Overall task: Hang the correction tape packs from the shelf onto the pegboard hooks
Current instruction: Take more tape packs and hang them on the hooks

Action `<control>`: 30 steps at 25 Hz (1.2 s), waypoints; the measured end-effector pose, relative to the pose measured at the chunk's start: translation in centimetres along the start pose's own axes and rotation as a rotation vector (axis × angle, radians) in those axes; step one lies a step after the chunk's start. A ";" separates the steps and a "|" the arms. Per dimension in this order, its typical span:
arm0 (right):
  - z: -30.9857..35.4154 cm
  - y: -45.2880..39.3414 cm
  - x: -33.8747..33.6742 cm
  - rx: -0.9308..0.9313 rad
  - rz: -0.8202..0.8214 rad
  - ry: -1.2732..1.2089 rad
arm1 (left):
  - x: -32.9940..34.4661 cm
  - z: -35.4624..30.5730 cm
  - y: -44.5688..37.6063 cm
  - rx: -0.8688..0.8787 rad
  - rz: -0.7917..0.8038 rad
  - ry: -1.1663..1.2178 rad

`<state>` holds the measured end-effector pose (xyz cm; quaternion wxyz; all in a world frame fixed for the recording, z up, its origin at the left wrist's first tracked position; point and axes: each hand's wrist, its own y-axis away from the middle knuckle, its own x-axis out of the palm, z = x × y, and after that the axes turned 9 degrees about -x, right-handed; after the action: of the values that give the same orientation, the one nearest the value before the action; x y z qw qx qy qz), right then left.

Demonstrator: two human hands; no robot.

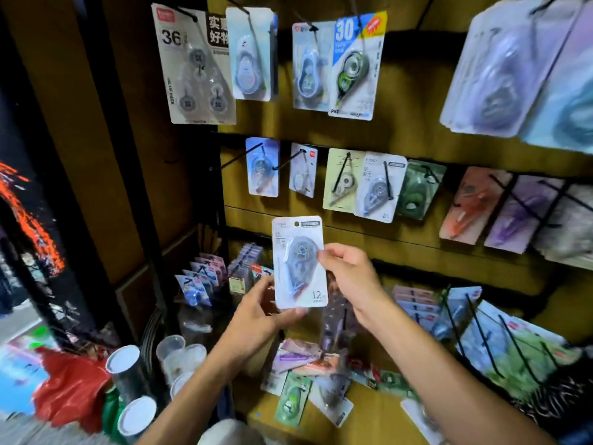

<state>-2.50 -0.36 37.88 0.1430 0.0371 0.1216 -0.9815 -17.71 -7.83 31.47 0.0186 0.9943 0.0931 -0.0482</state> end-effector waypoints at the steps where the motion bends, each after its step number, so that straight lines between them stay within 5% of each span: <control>1: 0.6 0.7 -1.8 -0.046 -0.022 -0.007 | 0.6 0.2 -0.1 -0.006 0.024 -0.062; 6: 3.9 2.8 -8.6 -0.219 -0.113 0.066 | 3.5 1.3 -1.3 -0.047 -0.060 -0.280; 13: 3.7 2.3 -11.4 -0.184 -0.259 0.129 | 5.1 1.3 -1.7 0.010 -0.140 -0.558; 22: 1.8 -0.7 -11.4 -0.213 -0.306 0.262 | 5.1 2.0 -1.7 -0.010 -0.126 -0.557; 30: 0.9 -12.3 -12.1 -0.063 -0.493 0.304 | 5.2 3.3 -4.8 0.023 -0.096 -0.573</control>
<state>5.51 14.13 42.87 -0.1185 0.1486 0.1773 -0.9656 -13.79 -2.32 27.54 0.0306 0.9347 0.1306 -0.3290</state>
